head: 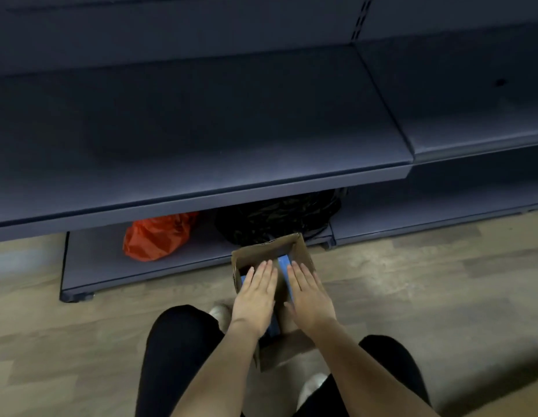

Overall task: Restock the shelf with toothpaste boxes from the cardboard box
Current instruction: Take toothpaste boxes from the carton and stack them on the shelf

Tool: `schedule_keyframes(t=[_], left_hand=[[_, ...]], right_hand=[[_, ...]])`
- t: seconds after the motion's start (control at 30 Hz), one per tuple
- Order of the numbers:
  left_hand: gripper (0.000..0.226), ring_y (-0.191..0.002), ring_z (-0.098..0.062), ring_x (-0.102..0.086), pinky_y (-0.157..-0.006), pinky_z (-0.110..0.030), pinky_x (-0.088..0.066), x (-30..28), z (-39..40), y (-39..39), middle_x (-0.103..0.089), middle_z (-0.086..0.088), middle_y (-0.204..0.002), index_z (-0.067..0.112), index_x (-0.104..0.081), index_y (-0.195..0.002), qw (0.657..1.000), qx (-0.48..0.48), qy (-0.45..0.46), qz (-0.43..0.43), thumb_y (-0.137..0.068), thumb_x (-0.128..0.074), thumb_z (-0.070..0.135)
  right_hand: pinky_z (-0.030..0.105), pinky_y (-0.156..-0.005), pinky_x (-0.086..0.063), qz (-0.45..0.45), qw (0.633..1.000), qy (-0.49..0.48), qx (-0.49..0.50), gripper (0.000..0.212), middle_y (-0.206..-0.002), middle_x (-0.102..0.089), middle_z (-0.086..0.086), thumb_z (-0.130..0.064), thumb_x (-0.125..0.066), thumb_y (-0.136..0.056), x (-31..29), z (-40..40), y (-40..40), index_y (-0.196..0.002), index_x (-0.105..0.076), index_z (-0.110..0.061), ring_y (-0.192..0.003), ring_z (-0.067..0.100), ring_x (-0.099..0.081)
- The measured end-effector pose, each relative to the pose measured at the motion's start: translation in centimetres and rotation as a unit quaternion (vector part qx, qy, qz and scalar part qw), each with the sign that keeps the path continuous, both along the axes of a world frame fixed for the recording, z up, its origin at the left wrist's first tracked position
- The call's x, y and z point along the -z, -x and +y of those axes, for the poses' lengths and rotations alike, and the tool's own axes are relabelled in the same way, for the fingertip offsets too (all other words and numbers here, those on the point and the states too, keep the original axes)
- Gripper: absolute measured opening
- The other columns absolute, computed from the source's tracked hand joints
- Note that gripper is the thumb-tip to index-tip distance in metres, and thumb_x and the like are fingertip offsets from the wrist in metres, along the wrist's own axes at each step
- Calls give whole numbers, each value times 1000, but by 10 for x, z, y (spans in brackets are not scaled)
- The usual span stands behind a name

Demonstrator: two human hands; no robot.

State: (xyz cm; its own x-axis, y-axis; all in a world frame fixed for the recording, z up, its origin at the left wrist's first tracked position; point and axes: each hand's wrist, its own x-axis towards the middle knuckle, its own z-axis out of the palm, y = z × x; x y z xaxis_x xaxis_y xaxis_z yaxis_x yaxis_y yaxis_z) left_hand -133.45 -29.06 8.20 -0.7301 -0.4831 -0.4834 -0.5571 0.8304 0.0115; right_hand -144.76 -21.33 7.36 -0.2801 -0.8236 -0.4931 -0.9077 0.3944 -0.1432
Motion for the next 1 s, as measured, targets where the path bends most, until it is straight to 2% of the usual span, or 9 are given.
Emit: schedule_keyframes(t=[0.07,0.2,0.37,0.47,0.63,0.7,0.83,0.9,1.0], left_hand=[[70,-145,-22,16,-116,-37,13,36,-7,5,17,-11,-157,4,11,-149,1000,1,-2,-10,-99,-37,16],[69,-145,-22,15,-115,-36,13,95,-19,16,15,-11,-157,4,10,-149,1000,-8,4,-10,-97,-36,9],[70,-146,-21,13,-115,-36,12,157,-25,41,14,-10,-158,6,7,-150,1000,-23,-2,-5,-97,-38,9],[64,-146,-22,12,-116,-36,11,189,-26,49,10,-10,-158,5,4,-151,999,-35,-11,-25,-99,-34,10],[72,-146,-25,2,-119,-38,4,229,-25,51,-1,-13,-158,3,-2,-150,989,-61,-54,-124,-95,-46,19],[70,-146,-25,-2,-119,-38,2,241,-25,53,-5,-13,-158,2,-4,-150,985,-50,-62,-151,-97,-43,25],[56,-144,-23,-15,-118,-38,-6,267,-18,56,-21,-11,-154,5,-17,-149,987,-5,-70,-143,-99,-35,21],[52,-144,-22,-16,-118,-39,-6,278,-13,57,-23,-8,-154,6,-20,-149,987,22,-74,-142,-100,-32,19],[53,-145,-21,-10,-118,-39,-3,289,-11,59,-16,-7,-157,8,-15,-150,983,57,-75,-160,-100,-31,17]], right_hand=[[32,-118,4,-17,1000,-7,14,73,-159,13,3,-35,-37,-100,35,-4,4,-151,11,-12,-147,17,8],[32,-119,1,-30,999,-18,32,75,-159,13,3,-32,-40,-99,99,-11,11,-151,11,-11,-147,18,7],[33,-112,14,-74,995,-10,64,78,-158,16,1,-25,-45,-97,164,-21,4,-150,12,-15,-146,17,14],[35,-114,13,-57,996,-23,64,81,-157,20,3,-25,-45,-96,199,-23,3,-150,14,-13,-146,19,16],[39,-118,4,-71,986,-69,134,81,-159,13,8,-28,-48,-96,242,-27,1,-151,9,-9,-147,22,8],[38,-118,3,-80,979,-66,178,78,-159,11,7,-24,-46,-96,259,-27,-2,-151,8,-9,-147,21,7],[37,-118,5,-102,969,-77,210,62,-159,12,5,-13,-27,-99,282,-26,-5,-151,8,-9,-147,18,9],[36,-118,5,-104,969,-77,209,58,-159,13,4,-14,-20,-100,290,-26,-3,-151,8,-10,-147,17,10],[36,-118,3,-100,969,-68,215,61,-159,11,4,-17,-27,-101,299,-23,0,-151,7,-11,-147,17,8]])
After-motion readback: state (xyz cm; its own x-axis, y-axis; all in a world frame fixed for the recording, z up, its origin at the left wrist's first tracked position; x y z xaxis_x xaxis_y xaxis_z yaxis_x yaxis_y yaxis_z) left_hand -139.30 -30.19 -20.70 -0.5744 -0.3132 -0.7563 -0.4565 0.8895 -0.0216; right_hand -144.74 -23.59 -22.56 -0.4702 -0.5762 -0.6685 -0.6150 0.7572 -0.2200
